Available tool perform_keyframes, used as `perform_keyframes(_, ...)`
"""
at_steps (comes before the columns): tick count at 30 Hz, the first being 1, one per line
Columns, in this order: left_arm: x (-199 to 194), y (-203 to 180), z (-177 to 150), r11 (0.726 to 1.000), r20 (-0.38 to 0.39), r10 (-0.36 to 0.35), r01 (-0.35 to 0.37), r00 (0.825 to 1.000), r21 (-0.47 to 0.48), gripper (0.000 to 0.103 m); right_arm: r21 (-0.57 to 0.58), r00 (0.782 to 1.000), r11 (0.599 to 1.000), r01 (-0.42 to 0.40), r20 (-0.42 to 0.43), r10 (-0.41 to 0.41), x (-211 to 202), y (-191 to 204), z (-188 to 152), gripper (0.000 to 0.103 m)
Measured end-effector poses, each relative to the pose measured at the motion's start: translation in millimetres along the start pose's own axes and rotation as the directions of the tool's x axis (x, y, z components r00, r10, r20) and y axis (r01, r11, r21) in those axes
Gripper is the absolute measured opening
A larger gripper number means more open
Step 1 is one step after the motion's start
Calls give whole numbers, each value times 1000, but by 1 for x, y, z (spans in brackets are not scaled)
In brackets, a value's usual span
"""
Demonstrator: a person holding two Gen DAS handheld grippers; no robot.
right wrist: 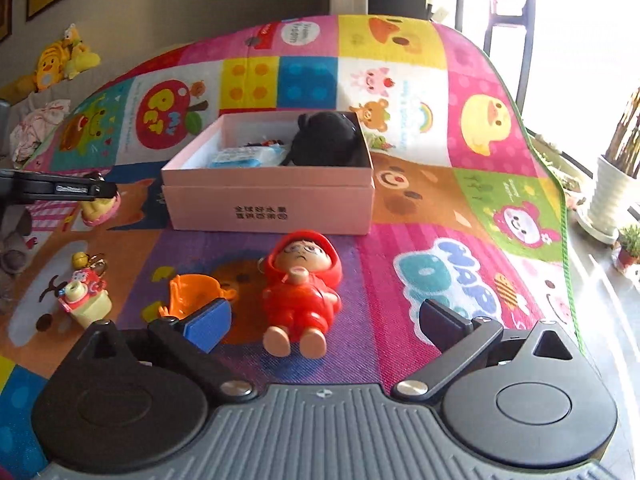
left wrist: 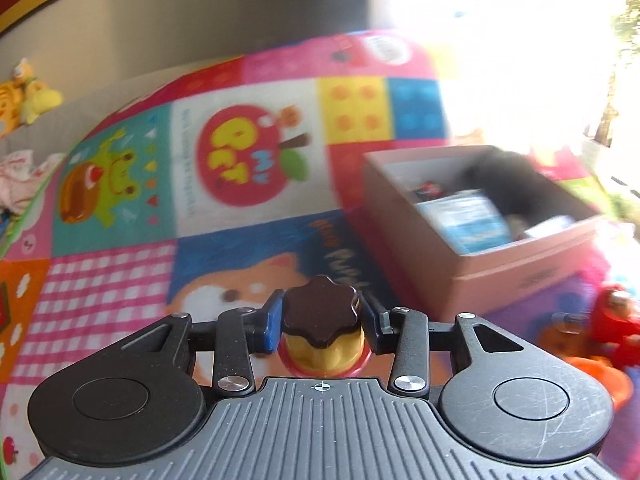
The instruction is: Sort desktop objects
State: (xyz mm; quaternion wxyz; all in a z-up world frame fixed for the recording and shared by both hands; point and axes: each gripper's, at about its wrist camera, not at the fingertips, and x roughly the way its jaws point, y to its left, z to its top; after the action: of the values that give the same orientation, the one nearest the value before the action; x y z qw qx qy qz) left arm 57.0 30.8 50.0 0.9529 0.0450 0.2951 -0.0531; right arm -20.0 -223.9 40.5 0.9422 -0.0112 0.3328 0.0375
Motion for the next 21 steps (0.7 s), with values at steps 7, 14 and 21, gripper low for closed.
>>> perform_keyframes(7, -62, -66, -37, 944, -41, -298, 300, 954, 139, 44, 43, 999, 999, 19, -45, -17, 10, -9, -12, 102)
perform_keyframes(14, -76, -80, -78, 891, -156, -403, 426, 902, 158, 76, 61, 996, 997, 38, -77, -33, 16, -13, -18, 103)
perform_keyframes(21, -63, -53, -76, 891, -157, -439, 451, 885, 53, 95, 76, 995, 996, 47, -95, -40, 22, -12, -20, 103)
